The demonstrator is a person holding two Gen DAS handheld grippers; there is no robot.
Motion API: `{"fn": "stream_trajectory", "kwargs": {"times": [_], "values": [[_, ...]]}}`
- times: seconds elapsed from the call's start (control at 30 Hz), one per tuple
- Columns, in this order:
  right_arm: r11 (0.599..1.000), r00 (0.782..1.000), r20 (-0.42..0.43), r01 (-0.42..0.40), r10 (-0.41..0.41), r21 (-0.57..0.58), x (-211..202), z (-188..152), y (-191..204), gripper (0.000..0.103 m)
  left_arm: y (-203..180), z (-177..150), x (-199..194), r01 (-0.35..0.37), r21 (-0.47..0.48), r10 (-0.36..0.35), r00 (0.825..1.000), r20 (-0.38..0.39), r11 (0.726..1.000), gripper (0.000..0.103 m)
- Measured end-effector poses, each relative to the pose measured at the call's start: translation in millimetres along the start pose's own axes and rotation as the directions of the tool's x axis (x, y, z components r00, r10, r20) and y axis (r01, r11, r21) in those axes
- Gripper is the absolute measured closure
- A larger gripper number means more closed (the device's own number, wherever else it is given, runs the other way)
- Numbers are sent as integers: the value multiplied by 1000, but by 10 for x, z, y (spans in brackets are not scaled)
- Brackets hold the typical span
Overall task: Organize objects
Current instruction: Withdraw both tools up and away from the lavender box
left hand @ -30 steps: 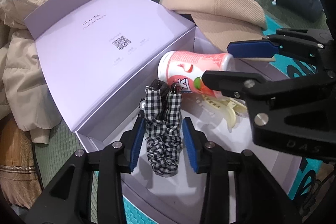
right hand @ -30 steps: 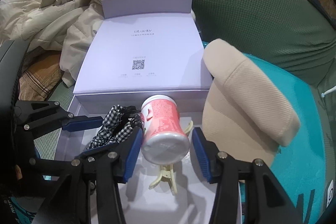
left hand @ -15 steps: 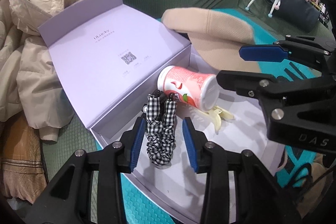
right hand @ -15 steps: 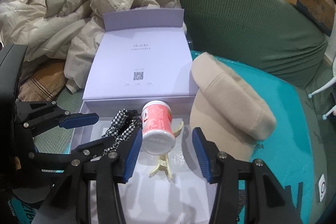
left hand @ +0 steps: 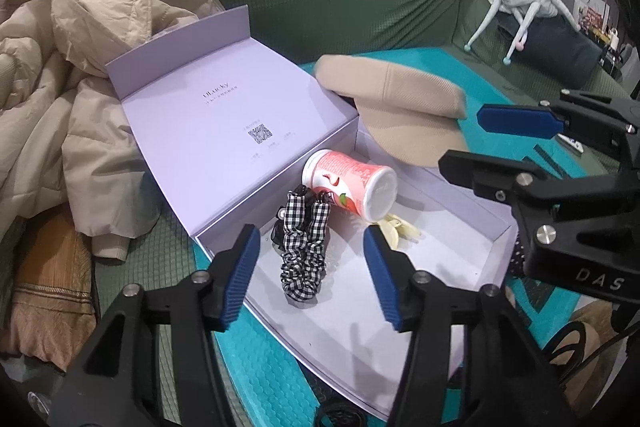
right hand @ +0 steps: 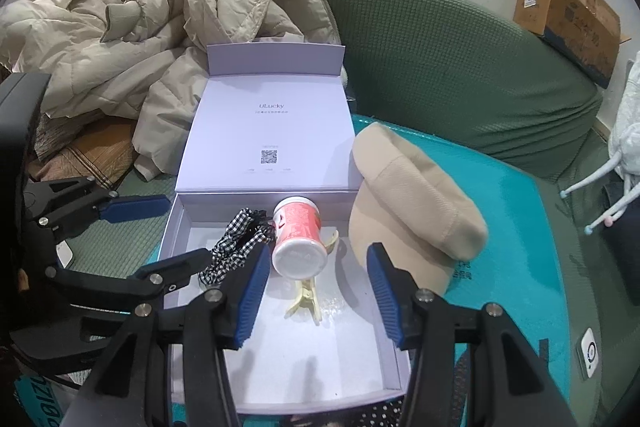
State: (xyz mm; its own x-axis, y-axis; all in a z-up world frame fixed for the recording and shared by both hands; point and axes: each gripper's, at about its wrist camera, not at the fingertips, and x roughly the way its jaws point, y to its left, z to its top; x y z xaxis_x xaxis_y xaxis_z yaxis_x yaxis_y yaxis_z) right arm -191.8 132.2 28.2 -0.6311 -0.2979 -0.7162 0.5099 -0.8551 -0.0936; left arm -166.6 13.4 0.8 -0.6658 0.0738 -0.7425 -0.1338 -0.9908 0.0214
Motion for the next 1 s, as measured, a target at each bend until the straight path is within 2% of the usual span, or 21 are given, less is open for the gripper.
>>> {"fn": "stream_trajectory", "kwargs": {"times": [0.23,0.53,0.8,1.0], "values": [[1000,1000,14,15,-15,10,-175,-79,-40,38,-62,-24,-168,-18,-4,18,1000,21,1000,37],[999,999,30,40,-41,36,-377,-188,-152,27,-143,-42,-341,-24,-25,25,999,38,999,32],[996,998,33,45,-48,73,-537,-301,-269,22,-229,-51,-490,-42,-29,44,998,51,999,21],[994,997,40,57,-61,96,-666,-370,-312,19,-281,-66,-619,-64,-28,66,995,72,998,18]]}}
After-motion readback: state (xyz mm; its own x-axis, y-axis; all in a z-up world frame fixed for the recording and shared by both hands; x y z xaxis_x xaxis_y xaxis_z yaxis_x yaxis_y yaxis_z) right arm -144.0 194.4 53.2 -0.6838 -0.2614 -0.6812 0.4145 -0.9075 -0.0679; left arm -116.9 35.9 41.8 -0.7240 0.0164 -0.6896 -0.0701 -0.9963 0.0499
